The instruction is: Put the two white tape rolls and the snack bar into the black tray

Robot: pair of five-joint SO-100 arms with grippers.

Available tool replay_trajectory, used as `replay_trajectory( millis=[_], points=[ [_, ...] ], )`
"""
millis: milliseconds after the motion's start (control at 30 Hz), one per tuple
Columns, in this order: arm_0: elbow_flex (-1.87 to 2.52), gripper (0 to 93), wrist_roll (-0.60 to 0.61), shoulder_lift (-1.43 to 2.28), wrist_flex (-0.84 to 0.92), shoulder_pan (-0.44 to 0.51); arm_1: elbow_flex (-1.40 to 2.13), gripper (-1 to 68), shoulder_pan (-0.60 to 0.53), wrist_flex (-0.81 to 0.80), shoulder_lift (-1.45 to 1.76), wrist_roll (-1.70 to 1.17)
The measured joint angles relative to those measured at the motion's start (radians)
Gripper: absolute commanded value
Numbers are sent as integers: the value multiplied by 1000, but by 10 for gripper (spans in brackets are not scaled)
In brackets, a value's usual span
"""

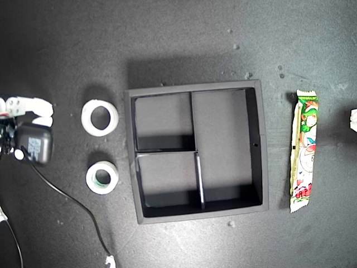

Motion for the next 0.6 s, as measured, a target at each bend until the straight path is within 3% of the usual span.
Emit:
replay_trajectory(
  millis=[167, 600],
  points=[
    [0, 2, -14, 0, 0, 26, 0, 0, 58, 0, -2, 0],
    [0, 2, -15, 0, 0, 34, 0, 0, 60, 0, -2, 0]
  ],
)
